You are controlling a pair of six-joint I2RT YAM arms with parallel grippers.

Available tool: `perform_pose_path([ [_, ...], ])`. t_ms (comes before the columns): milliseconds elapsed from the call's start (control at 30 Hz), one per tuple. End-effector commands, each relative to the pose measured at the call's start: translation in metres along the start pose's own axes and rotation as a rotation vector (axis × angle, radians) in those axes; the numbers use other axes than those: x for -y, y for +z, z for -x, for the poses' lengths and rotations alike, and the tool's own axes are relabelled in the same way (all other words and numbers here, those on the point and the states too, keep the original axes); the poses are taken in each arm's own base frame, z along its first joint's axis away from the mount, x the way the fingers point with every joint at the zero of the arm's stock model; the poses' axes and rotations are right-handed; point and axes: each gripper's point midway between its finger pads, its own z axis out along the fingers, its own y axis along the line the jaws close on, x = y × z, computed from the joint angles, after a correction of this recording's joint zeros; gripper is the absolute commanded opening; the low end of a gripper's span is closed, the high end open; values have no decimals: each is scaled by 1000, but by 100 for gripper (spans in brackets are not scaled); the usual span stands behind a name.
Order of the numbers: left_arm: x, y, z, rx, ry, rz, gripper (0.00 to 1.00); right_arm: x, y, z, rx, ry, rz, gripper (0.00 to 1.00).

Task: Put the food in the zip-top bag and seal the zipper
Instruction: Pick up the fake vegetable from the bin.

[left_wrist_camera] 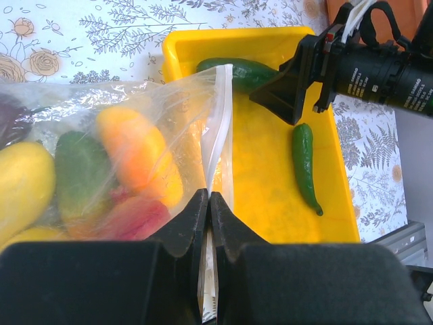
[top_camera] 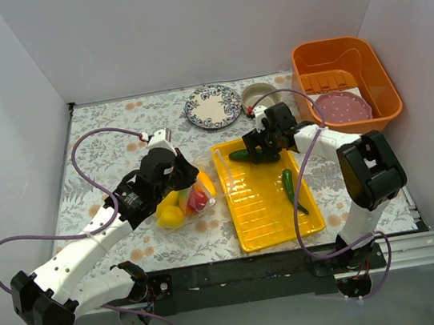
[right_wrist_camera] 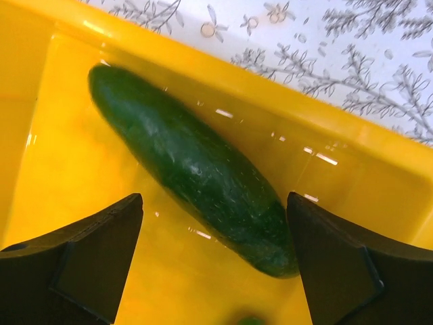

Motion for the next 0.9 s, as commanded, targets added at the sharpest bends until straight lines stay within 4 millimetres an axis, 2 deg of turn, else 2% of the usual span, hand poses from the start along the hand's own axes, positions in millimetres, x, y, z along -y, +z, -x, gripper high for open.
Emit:
perform_pose_path([
  [0,3,-7,12,34,-5,-10,2,-13,-18,5,50,-16,52,93],
  [167,4,-5,12,31,-2,-9,2,-21,-26,-18,7,4,79,89],
  [267,5,-3,11,25,-2,-17,2,-27,-35,-25,11,17,99,88],
  [333,6,-2,9,20,-3,-20,2,-32,-41,-24,29,23,112,87],
  [467,8,-1,9,17,2,-24,2,-43,-55,-24,28,23,158,75],
  [500,6,-1,9,16,3,-18,2,-45,-60,-21,42,18,164,69],
  [567,6,-2,9,19,-1,-19,2,-48,-65,-18,57,13,175,67],
  [667,7,-2,9,17,-1,-24,2,-42,-69,-15,70,11,137,68],
  [700,7,-2,9,16,-1,-23,2,-38,-68,-16,64,13,115,75],
  [733,8,-3,9,17,-3,-26,2,-35,-67,-15,59,15,95,77],
  [867,8,-6,12,27,-5,-26,2,-21,-60,-18,19,37,23,78],
])
